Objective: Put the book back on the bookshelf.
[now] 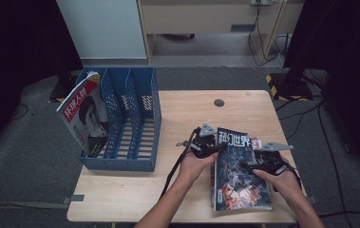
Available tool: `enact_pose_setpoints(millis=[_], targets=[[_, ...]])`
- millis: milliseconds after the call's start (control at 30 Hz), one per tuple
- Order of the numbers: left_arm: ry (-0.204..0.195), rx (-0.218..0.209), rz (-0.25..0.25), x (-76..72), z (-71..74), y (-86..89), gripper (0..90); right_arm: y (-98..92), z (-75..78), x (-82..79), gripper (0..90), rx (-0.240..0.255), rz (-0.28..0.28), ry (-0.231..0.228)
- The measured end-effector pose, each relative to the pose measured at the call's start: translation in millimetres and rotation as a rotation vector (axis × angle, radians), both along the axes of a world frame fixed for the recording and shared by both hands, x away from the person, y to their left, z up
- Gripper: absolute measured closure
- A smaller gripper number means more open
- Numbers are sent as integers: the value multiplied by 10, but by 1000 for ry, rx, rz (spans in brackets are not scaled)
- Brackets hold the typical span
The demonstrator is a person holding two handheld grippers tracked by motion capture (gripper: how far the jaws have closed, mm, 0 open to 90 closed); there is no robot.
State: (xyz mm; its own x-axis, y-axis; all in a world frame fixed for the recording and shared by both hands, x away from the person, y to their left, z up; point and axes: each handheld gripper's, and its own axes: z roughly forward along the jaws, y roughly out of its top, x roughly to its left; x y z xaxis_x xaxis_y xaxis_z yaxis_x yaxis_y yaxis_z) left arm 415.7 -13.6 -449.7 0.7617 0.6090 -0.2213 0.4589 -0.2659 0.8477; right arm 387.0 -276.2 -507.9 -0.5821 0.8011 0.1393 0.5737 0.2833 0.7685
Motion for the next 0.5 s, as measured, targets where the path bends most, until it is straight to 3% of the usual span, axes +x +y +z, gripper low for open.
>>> enact_pose_setpoints(millis=[333,500], targets=[[-63,-7,-36,-51,259,-28,757,-130,2,106,78,65,24,38],[-86,-12,-53,-88,349,-47,780,-138,29,178,103,109,89,36]])
